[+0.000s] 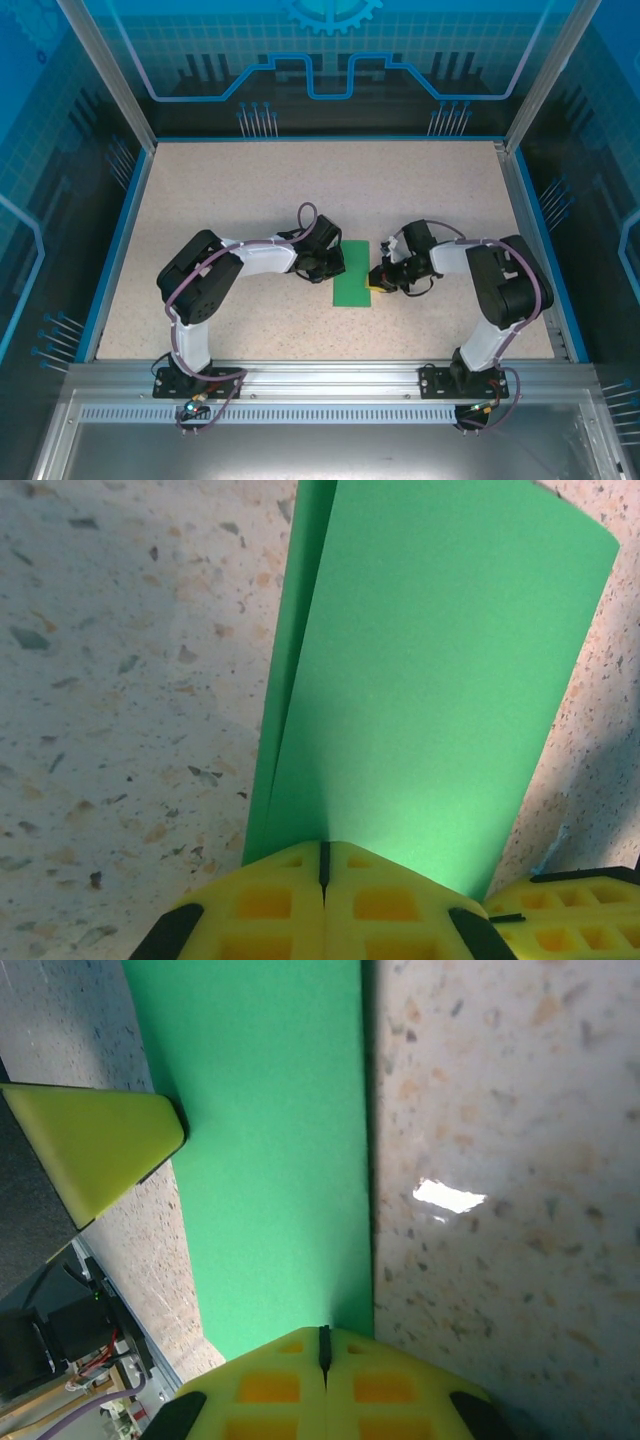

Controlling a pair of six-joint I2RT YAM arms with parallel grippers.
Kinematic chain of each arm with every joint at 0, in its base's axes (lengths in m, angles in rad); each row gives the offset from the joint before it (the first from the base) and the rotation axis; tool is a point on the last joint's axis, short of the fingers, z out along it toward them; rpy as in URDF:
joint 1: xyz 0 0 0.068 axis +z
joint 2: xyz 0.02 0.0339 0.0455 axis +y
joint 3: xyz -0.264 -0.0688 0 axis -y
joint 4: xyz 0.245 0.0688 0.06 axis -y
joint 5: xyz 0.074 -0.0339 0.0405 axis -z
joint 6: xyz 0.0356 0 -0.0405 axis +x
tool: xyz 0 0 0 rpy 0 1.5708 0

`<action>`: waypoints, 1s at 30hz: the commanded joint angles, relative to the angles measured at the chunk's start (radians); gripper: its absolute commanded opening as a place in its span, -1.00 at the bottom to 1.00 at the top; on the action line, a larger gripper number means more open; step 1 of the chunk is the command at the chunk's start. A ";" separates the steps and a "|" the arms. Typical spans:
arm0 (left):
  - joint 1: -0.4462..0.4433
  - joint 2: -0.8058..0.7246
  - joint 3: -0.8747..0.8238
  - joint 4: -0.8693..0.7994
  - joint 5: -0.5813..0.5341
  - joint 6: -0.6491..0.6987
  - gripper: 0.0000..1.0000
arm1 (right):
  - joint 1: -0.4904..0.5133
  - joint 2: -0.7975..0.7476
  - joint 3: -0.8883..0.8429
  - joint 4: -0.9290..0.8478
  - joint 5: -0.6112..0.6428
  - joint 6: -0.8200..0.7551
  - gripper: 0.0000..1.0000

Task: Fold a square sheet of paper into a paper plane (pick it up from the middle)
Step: Fold the square sheet of paper in half at the center of the table.

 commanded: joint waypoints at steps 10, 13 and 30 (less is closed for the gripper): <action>-0.011 0.032 -0.029 -0.150 -0.041 0.022 -1.00 | 0.073 -0.103 -0.072 -0.042 -0.006 -0.010 -1.00; -0.012 0.030 -0.030 -0.150 -0.041 0.022 -1.00 | 0.076 -0.086 -0.087 -0.046 0.031 -0.021 -1.00; -0.013 0.028 -0.030 -0.152 -0.041 0.023 -1.00 | 0.078 -0.089 -0.129 -0.037 -0.023 -0.039 -1.00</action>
